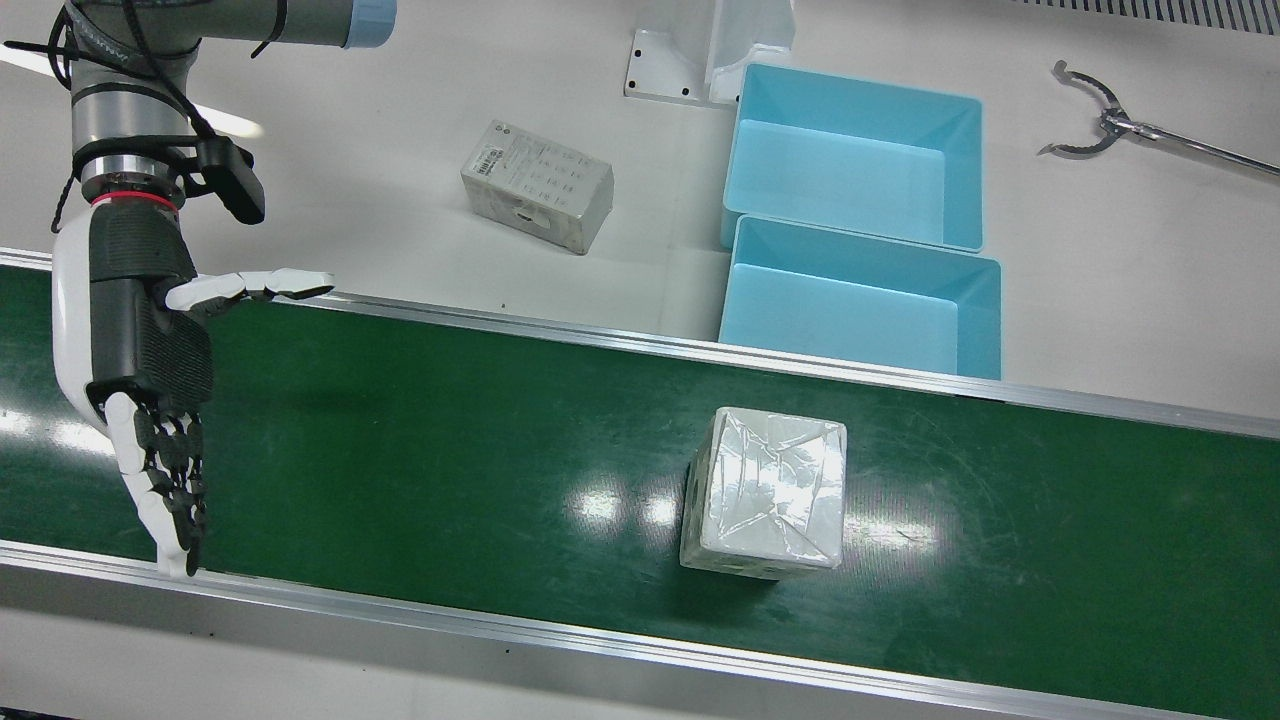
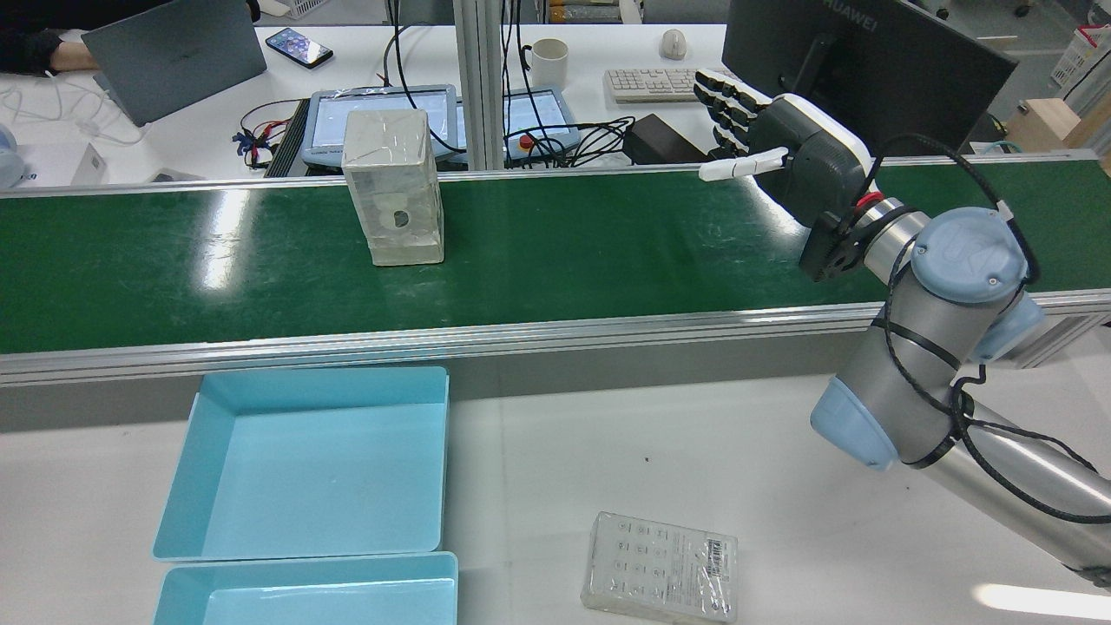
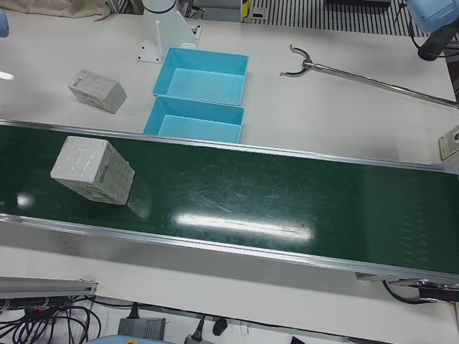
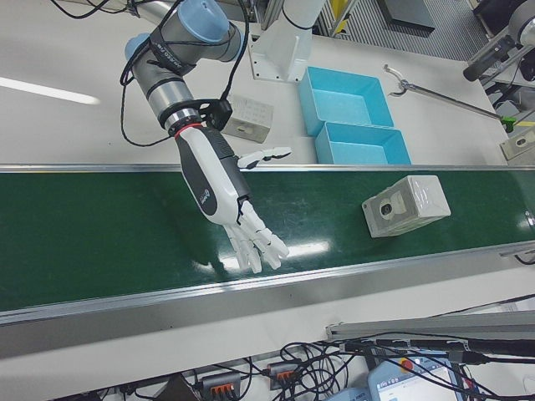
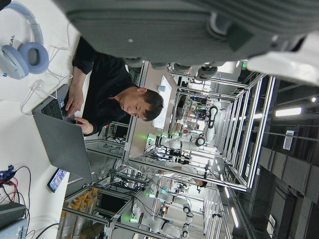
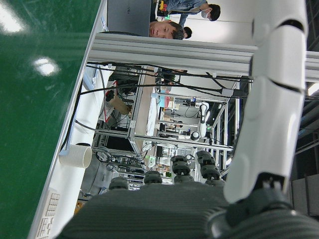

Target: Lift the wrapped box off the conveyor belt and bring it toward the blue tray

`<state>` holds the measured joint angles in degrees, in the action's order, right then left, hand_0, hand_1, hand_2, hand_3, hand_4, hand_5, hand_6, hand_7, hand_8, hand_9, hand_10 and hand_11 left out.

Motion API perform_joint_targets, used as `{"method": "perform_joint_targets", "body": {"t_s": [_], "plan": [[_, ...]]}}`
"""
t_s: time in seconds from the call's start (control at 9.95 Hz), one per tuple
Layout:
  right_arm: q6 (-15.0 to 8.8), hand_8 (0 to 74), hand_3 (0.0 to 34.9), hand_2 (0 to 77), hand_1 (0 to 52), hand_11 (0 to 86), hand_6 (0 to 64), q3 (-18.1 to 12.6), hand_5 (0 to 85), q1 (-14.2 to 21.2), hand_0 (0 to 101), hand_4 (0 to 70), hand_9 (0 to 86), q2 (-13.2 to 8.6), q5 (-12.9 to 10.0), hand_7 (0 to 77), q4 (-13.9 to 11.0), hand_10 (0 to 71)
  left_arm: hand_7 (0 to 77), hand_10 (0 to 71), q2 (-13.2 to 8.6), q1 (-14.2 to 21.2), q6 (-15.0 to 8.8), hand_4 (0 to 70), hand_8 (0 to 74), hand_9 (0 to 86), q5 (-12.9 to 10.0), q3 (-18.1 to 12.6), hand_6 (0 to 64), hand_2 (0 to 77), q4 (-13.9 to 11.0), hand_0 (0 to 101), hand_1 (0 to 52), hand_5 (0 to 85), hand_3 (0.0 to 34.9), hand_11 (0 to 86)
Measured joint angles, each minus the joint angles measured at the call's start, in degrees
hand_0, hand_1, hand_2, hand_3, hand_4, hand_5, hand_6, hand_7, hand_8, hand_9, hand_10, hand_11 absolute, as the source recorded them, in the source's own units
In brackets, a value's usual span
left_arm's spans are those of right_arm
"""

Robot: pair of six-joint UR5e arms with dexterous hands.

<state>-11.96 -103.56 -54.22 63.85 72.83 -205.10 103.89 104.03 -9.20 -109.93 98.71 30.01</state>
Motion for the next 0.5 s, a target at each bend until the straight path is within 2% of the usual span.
{"method": "perform_joint_targets", "body": {"t_s": [0.1, 0.2, 0.5], "plan": [[0.0, 1.1, 10.1, 11.4, 10.9, 1.1, 0.0, 0.1, 8.7, 0.0, 46, 3.3, 1.1, -0.1, 0.0, 0.5, 0.0, 0.0, 0.5, 0.0, 0.0, 0.0, 0.0, 0.0, 0.0, 0.0, 0.0, 0.0, 0.0, 1.1, 0.0, 0, 0.0, 1.1, 0.0, 0.0], [0.0, 1.1, 11.6, 10.4, 12.0, 1.6, 0.0, 0.1, 9.3, 0.0, 46, 3.3, 1.1, -0.1, 0.0, 0.5, 0.1, 0.0, 0.5, 0.0, 0.0, 0.0, 0.0, 0.0, 0.0, 0.0, 0.0, 0.0, 0.0, 1.1, 0.0, 0, 0.0, 1.1, 0.0, 0.0], [0.1, 1.1, 11.7, 10.4, 12.0, 1.1, 0.0, 0.3, 9.3, -0.1, 46, 3.3, 1.1, 0.1, 0.0, 0.5, 0.4, 0.0, 0.0, 0.0, 0.0, 0.0, 0.0, 0.0, 0.0, 0.0, 0.0, 0.0, 0.0, 1.1, 0.0, 0, 0.0, 1.1, 0.0, 0.0]]}}
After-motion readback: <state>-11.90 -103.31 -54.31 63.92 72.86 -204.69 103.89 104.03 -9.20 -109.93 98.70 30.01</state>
